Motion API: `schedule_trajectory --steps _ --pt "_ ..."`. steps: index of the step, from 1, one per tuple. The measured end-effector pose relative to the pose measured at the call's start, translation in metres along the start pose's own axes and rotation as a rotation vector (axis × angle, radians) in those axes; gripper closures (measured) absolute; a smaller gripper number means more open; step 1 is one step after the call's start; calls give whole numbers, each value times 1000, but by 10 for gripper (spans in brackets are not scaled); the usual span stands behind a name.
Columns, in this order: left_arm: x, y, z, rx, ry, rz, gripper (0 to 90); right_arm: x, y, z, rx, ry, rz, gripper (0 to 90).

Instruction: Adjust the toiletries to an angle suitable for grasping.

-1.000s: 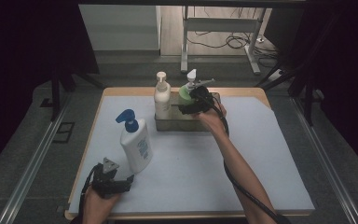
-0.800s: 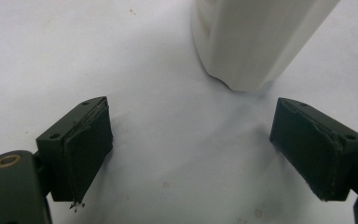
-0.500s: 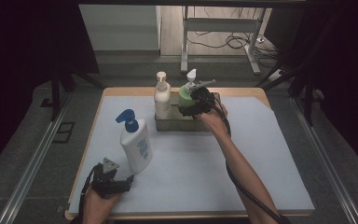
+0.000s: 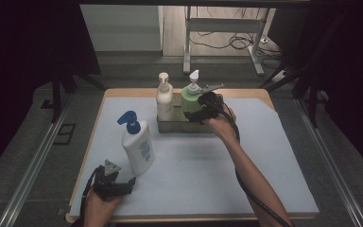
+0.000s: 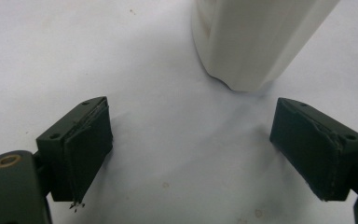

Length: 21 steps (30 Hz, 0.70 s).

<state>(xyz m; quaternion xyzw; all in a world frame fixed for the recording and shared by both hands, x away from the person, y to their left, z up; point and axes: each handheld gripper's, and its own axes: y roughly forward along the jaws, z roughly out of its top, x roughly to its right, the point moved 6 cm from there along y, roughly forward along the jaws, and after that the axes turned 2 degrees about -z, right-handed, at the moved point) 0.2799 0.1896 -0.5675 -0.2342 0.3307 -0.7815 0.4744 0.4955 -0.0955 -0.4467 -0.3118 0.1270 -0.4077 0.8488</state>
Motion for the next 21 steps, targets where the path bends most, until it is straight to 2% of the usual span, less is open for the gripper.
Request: schedule_trajectory --steps 9,14,17,21 --pt "0 0 0 0 0 0 125 -3 -16 -9 -5 -12 9 110" --pt "0 0 0 1 -1 0 125 -5 -24 -16 -32 -33 20 105" --pt "0 0 0 1 -1 1 125 -5 -28 -21 -44 -46 10 103" --pt "0 0 0 1 -1 1 125 1 -32 -25 -45 -17 3 146"
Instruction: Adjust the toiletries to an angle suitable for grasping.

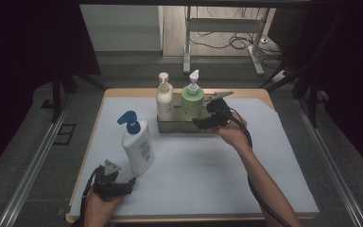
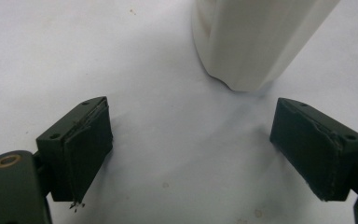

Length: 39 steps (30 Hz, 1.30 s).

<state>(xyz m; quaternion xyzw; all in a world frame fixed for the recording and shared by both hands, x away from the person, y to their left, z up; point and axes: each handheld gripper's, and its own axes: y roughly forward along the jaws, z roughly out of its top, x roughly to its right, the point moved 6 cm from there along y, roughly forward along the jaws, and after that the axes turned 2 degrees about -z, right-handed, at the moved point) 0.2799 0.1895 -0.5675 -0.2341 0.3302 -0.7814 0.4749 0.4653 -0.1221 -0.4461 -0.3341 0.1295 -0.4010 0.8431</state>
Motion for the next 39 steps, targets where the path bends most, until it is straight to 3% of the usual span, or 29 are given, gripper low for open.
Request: schedule_trajectory --steps 8,14,26,33,39 --pt "0 0 0 0 0 0 125 18 -3 -9 -5 85 -45 319" --pt "0 0 0 -1 0 1 125 28 0 -8 9 101 -102 467" --pt "0 0 0 -1 0 1 125 43 21 -8 -1 94 -218 755" --pt "0 0 0 -1 -3 -1 125 50 30 -6 1 120 -219 863" --pt "0 0 0 -1 0 0 125 49 42 -6 -16 149 -206 894"
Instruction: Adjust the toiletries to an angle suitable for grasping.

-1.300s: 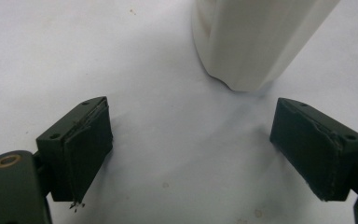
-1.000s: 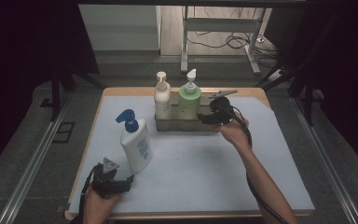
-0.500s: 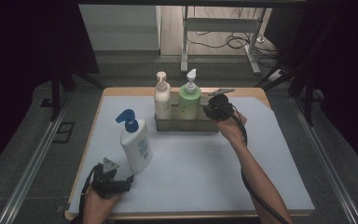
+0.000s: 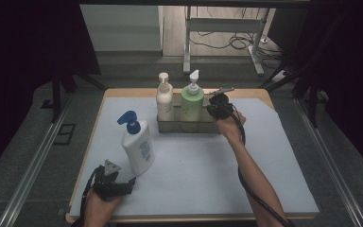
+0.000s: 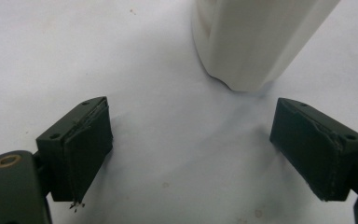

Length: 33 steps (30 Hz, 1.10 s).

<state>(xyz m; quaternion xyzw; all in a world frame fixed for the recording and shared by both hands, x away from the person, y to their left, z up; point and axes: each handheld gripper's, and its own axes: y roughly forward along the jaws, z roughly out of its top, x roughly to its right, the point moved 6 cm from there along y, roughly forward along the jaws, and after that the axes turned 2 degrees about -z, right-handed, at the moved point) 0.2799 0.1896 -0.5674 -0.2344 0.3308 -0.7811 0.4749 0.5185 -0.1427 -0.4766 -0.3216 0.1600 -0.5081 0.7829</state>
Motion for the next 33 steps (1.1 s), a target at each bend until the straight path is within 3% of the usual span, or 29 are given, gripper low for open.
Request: schedule_trajectory --steps 9,22,33 --pt "0 0 0 1 -5 -1 125 -6 12 0 9 26 19 895" --pt "0 0 0 0 -4 -2 125 -10 25 -5 -24 70 58 894" --pt "0 0 0 1 -6 -1 125 -20 27 -5 -32 58 74 894"
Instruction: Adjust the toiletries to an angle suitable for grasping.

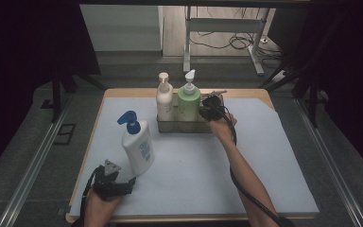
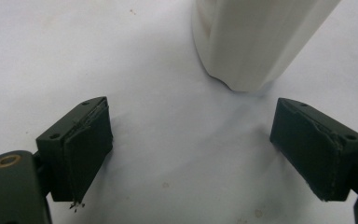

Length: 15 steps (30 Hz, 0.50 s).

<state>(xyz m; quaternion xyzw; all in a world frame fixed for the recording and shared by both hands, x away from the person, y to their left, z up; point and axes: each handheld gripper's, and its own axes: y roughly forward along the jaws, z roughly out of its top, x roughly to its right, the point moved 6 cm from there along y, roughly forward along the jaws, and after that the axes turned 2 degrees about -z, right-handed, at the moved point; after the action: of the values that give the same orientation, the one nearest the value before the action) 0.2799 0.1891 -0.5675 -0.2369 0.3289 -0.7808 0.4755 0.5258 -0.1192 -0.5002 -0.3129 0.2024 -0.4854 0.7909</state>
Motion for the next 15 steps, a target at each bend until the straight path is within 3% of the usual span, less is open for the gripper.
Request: schedule_trajectory --steps 15 --pt "0 0 0 0 0 0 124 -15 2 1 -5 -27 34 894"
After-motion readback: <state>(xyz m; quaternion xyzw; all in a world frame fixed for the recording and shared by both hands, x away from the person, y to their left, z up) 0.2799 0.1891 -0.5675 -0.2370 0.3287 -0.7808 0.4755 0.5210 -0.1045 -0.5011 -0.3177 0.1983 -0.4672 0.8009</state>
